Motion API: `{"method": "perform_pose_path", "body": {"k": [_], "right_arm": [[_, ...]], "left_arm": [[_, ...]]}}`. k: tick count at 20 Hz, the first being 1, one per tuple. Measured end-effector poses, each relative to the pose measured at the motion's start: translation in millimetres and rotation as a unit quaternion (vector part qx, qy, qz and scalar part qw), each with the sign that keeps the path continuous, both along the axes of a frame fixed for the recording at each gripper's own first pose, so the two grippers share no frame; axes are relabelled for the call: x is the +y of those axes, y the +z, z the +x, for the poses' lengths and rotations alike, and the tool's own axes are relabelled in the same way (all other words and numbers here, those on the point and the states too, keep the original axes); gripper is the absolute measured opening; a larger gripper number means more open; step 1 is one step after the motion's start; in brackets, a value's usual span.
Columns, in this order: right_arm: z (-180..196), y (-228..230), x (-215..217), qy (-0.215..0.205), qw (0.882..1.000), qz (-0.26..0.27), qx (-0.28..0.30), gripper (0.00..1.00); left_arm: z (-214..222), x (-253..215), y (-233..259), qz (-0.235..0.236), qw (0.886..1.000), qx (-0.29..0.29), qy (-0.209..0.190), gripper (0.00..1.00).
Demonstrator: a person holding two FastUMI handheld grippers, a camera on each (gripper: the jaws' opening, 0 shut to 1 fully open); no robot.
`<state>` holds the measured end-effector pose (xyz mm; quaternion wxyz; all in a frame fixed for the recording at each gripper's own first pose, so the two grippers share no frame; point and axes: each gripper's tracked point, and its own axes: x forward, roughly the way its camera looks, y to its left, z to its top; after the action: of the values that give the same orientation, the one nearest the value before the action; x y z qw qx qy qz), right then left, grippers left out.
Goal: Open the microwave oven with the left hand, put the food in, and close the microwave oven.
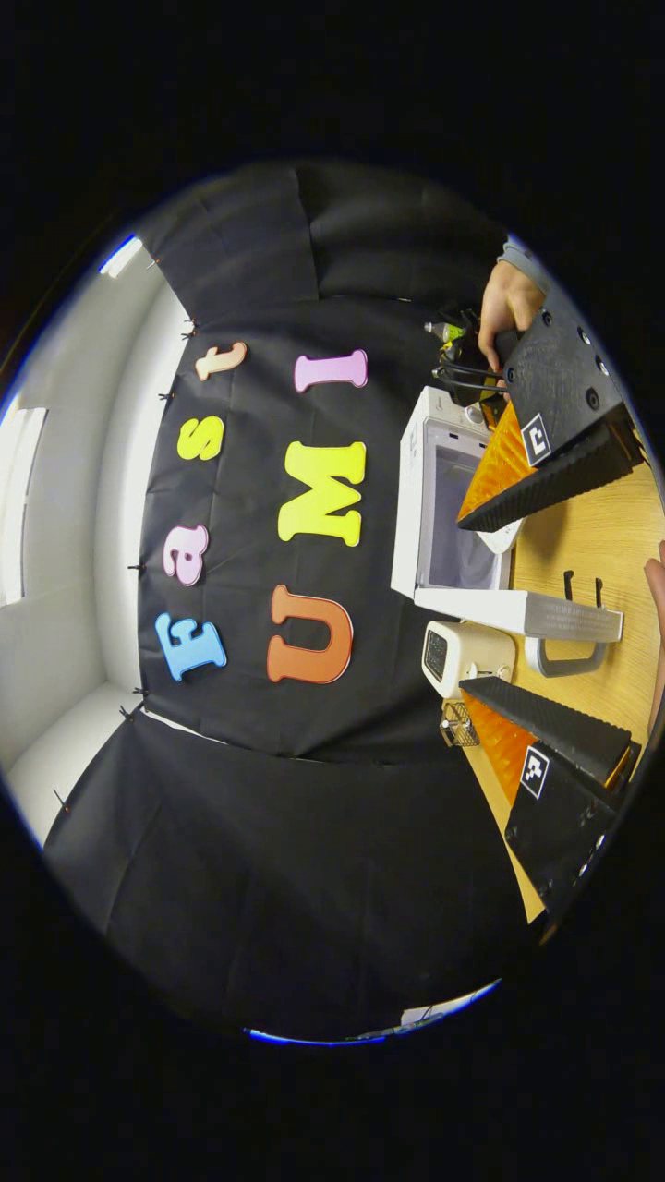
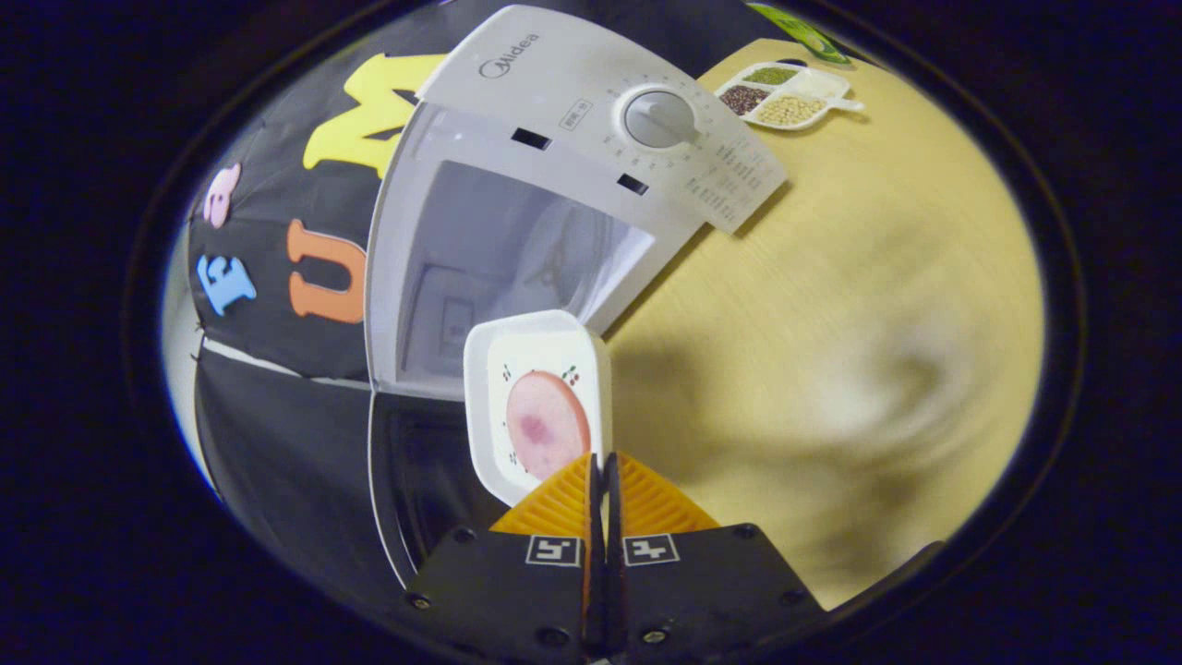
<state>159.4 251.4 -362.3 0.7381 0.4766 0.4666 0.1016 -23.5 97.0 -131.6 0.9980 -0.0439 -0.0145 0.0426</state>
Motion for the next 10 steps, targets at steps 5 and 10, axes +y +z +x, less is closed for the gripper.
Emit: {"method": "perform_pose_path", "body": {"k": [5, 10], "right_arm": [[58.5, 7.5, 25.8, -0.134, 0.990, 0.022, -0.042, 0.04], [115.9, -8.6, 44.6, -0.200, 0.976, 0.049, -0.067, 0.00]], "left_arm": [[0.2, 7.3, 0.5, -0.001, 1.000, -0.004, 0.009, 0.94], [3.6, 22.4, -2.7, 0.008, 1.000, 0.010, 0.023, 0.94]]}}
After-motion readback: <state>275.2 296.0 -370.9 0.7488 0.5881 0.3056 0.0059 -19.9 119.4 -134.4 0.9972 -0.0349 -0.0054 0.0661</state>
